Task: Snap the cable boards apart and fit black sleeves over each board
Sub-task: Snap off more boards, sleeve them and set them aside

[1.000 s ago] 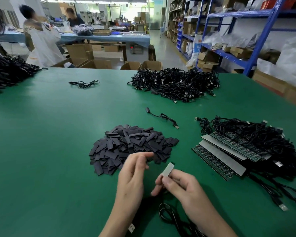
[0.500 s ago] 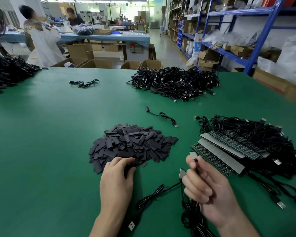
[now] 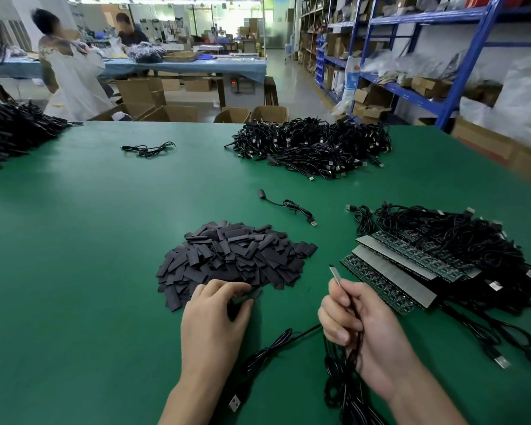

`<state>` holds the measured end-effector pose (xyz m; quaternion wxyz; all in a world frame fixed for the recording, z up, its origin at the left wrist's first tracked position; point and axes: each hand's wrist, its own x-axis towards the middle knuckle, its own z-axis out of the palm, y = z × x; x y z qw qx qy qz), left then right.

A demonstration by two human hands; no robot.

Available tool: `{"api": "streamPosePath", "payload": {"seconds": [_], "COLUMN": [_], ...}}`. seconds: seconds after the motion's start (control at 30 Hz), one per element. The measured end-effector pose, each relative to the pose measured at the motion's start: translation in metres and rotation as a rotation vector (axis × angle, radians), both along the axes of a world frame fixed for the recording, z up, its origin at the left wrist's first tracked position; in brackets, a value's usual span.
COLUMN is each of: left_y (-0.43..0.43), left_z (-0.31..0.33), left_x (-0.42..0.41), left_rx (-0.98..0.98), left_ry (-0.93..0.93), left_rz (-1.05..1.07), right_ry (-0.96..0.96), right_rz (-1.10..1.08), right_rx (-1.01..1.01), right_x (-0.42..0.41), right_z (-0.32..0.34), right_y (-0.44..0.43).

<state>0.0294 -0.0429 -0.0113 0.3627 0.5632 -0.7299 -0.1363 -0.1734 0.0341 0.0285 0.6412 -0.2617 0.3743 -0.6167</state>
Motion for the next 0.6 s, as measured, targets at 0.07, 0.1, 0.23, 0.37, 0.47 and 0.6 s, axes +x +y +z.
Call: {"api": "streamPosePath", "payload": {"seconds": [0.07, 0.1, 0.23, 0.37, 0.47, 0.6], "left_y": [-0.001, -0.002, -0.003, -0.002, -0.002, -0.002], "left_z": [-0.002, -0.003, -0.006, -0.004, -0.003, -0.002], "left_x": [0.003, 0.004, 0.005, 0.004, 0.004, 0.008], "left_rx": [0.002, 0.013, 0.052, 0.048, 0.055, 0.08], "left_ry": [-0.055, -0.094, -0.114, -0.106, -0.103, -0.075], "left_rz": [0.036, 0.046, 0.043, 0.029, 0.015, -0.024], "right_ry": [0.175, 0.275, 0.678, 0.938, 1.038, 1.011], "right_rz": [-0.016, -0.016, 0.015, -0.005, -0.037, -0.064], "right_rx": [0.006, 0.011, 0.014, -0.052, -0.083, -0.083], "right_x": [-0.001, 0.0, 0.005, 0.013, 0.014, 0.012], "right_z": [-0.004, -0.006, -0.012, -0.02, -0.024, -0.026], "right_y": [0.0, 0.0, -0.003, -0.002, -0.002, -0.003]}}
